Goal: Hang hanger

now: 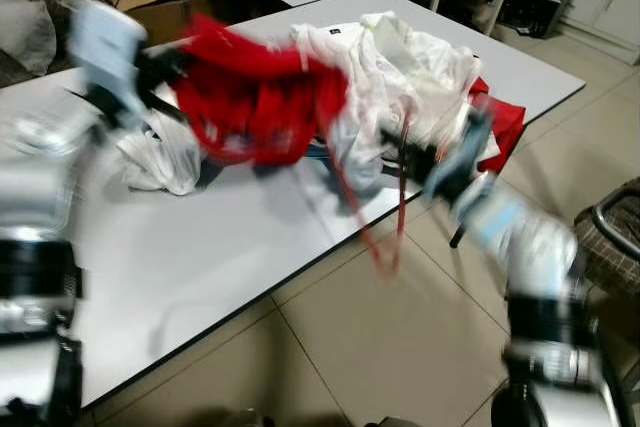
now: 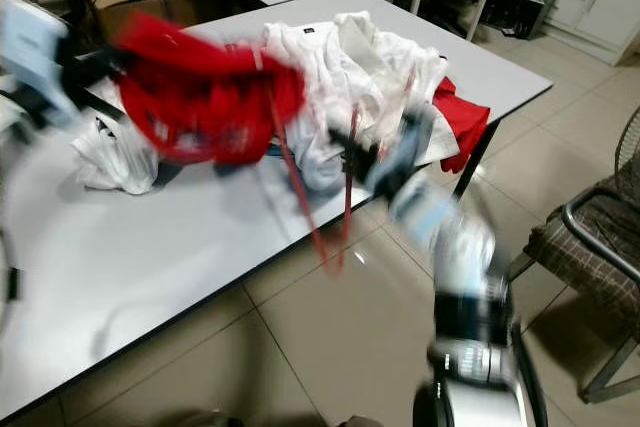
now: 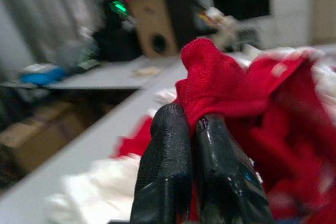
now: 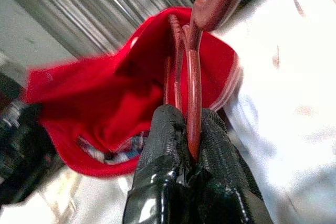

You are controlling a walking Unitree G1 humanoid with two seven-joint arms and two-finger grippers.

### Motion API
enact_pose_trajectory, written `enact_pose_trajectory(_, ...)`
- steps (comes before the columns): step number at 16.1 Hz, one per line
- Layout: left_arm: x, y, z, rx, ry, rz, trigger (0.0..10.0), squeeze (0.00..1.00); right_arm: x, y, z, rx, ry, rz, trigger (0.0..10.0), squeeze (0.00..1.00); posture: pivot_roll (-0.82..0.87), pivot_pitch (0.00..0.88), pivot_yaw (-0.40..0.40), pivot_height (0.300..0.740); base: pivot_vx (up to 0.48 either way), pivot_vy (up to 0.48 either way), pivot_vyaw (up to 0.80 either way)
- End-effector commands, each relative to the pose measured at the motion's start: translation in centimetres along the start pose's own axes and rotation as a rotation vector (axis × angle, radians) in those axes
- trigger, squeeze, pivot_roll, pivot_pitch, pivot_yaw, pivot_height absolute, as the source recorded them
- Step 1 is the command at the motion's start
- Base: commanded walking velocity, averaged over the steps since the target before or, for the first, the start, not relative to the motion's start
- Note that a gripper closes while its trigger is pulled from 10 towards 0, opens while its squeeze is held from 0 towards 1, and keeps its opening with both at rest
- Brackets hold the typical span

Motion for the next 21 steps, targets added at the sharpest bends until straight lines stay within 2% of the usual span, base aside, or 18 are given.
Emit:
enact_pose_trajectory(1, 5.0, 2.1, 1.0, 0.065, -0.170, -0.015, 0.0, 0.00, 2.6, -0.5, 0.6, -0.005, -0.114, -0.012, 10.0, 0.00, -0.04, 0.000, -0.028, 0.740, 0.000, 0.000, 0.00)
enact_pose_trajectory(2, 5.4, 1.7, 1.3, 0.029, -0.163, 0.007, 0.0, 0.00, 1.5, -1.1, 0.9, -0.029, -0.073, -0.024, 10.0, 0.00, -0.03, 0.000, -0.038, 0.740, 0.000, 0.000, 0.00)
enact_pose_trajectory(4, 0.8, -1.9, 1.3, -0.108, 0.003, -0.001, 0.0, 0.00, -2.5, -2.1, 1.6, -0.091, 0.036, -0.056, 10.0, 0.00, -0.04, 0.000, -0.033, 0.740, 0.000, 0.000, 0.00)
enact_pose_trajectory(6, -2.9, -5.1, 1.3, -0.186, 0.092, 0.084, 0.0, 0.00, -4.9, -2.0, 1.9, -0.109, 0.071, -0.135, 10.0, 0.00, -0.05, 0.000, -0.024, 0.740, 0.000, 0.000, 0.00)
enact_pose_trajectory(8, -4.8, -7.4, 1.4, -0.274, 0.163, 0.099, 0.0, 0.00, -6.2, -1.5, 2.0, -0.097, 0.077, -0.210, 10.0, 0.00, -0.05, 0.000, -0.016, 0.740, 0.000, 0.000, 0.00)
enact_pose_trajectory(9, -5.0, -8.4, 1.3, -0.314, 0.180, 0.118, 0.0, 0.00, -6.8, -1.5, 1.8, -0.089, 0.072, -0.265, 10.0, 0.00, -0.05, 0.000, -0.007, 0.740, 0.000, 0.000, 0.00)
enact_pose_trajectory(13, -5.1, -9.0, 1.9, -0.352, 0.235, 0.147, 0.0, 0.00, -6.6, -2.6, 0.9, -0.133, -0.012, -0.367, 10.0, 0.00, -0.04, 0.000, 0.005, 0.740, 0.000, 0.000, 0.00)
enact_pose_trajectory(14, -5.3, -9.8, 2.3, -0.397, 0.265, 0.190, 0.0, 0.00, -5.9, -3.0, 0.0, -0.148, -0.077, -0.435, 10.0, 0.00, -0.03, 0.000, 0.006, 0.740, 0.000, 0.000, 0.00)
enact_pose_trajectory(15, -6.2, -11.9, 2.9, -0.476, 0.315, 0.259, 0.0, 0.00, -5.1, -2.9, -1.5, -0.142, -0.149, -0.521, 10.0, 0.00, -0.01, 0.000, 0.007, 0.740, 0.000, 0.000, 0.00)
enact_pose_trajectory(16, -7.2, -13.4, 3.2, -0.509, 0.349, 0.302, 0.0, 0.00, -4.6, -2.2, -2.7, -0.124, -0.193, -0.567, 10.0, 0.00, 0.00, 0.000, 0.009, 0.740, 0.000, 0.000, 0.00)
enact_pose_trajectory(17, -7.6, -13.9, 3.3, -0.519, 0.366, 0.317, 0.0, 0.00, -4.4, -1.9, -3.2, -0.114, -0.212, -0.593, 10.0, 0.00, 0.01, 0.000, 0.009, 0.740, 0.000, 0.000, 0.00)
enact_pose_trajectory(18, -8.5, -15.4, 4.0, -0.553, 0.406, 0.365, 0.0, 0.00, -3.9, -0.7, -4.6, -0.087, -0.273, -0.689, 10.0, 0.00, 0.03, 0.000, 0.009, 0.740, 0.000, 0.000, 0.00)
enact_pose_trajectory(21, -7.7, -16.8, 5.0, -0.627, 0.408, 0.408, 0.0, 0.00, -4.0, 0.5, -6.3, -0.091, -0.297, -0.726, 10.0, 0.00, 0.05, 0.000, 0.009, 0.740, 0.000, 0.000, 0.00)
Point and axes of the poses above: a point about 5 cm out from each wrist's last joint towards the gripper, its own z axis pointing back from the gripper into the wrist, its own x axis along the axis of the wrist's last joint, y = z × x, the point moved 5 cm from there along -z, pointing out of the wrist towards the gripper, and after that the axes turned 13 degrees about z, right-handed, at the moved point
